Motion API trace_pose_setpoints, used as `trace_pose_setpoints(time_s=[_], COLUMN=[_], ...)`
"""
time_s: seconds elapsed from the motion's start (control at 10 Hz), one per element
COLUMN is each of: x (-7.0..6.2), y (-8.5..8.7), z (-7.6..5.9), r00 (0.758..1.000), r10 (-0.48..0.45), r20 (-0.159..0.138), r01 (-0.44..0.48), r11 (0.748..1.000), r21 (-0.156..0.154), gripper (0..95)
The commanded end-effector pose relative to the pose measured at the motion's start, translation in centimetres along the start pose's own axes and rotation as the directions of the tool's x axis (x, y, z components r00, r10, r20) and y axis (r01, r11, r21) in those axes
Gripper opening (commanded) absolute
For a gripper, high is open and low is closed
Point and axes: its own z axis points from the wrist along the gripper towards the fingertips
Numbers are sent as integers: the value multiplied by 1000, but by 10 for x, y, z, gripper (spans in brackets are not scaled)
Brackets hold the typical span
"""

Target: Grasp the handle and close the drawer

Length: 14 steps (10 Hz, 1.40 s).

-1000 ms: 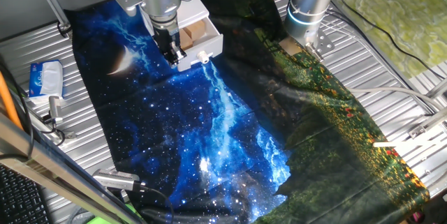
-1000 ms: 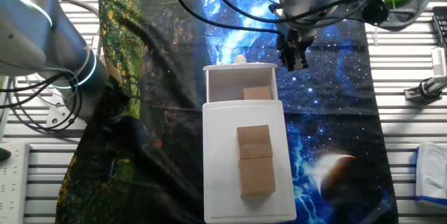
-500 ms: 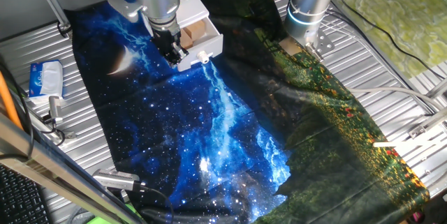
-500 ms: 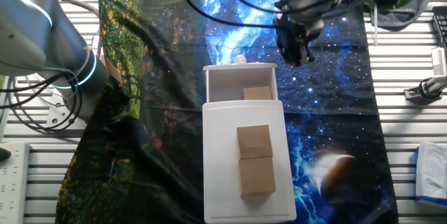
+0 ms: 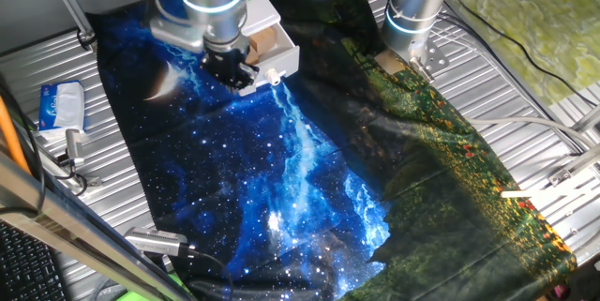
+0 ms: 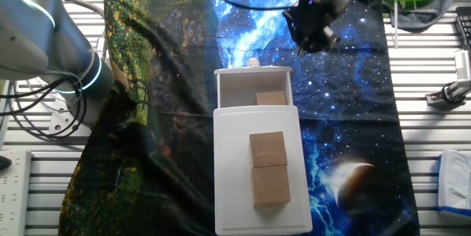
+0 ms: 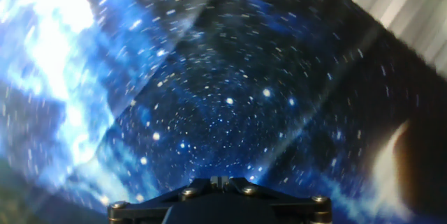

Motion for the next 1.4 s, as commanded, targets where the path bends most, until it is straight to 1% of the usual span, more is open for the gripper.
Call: trace_pose_setpoints(time_s=[0.1,0.2,0.4,0.6,0.7,0.8,0.9,1.0,1.1,1.2,1.3,1.4], x=[-16,-19,-21,-26,-35,-48,-48,-48,-48,-48,-48,-48], y=[7,8,8,5,-2,-10,-10,-10,-10,-10,-10,-10], z=[-9,-9,-9,-11,-18,-26,-26,-26,-26,-26,-26,-26], r00=[948,949,937,926,919,922,923,923,919,900,865,836], r10=[-317,-314,-349,-378,-393,-384,-379,-381,-391,-433,-500,-547], r20=[-27,-22,-28,-20,-24,-47,-65,-64,-56,-45,-42,-43], r01=[318,314,350,378,394,387,384,386,395,435,499,546], r11=[947,948,935,922,915,917,916,914,910,889,851,820], r21=[50,49,49,82,87,95,112,125,131,141,164,170], gripper=[0,0,0,0,0,0,0,0,0,0,0,0])
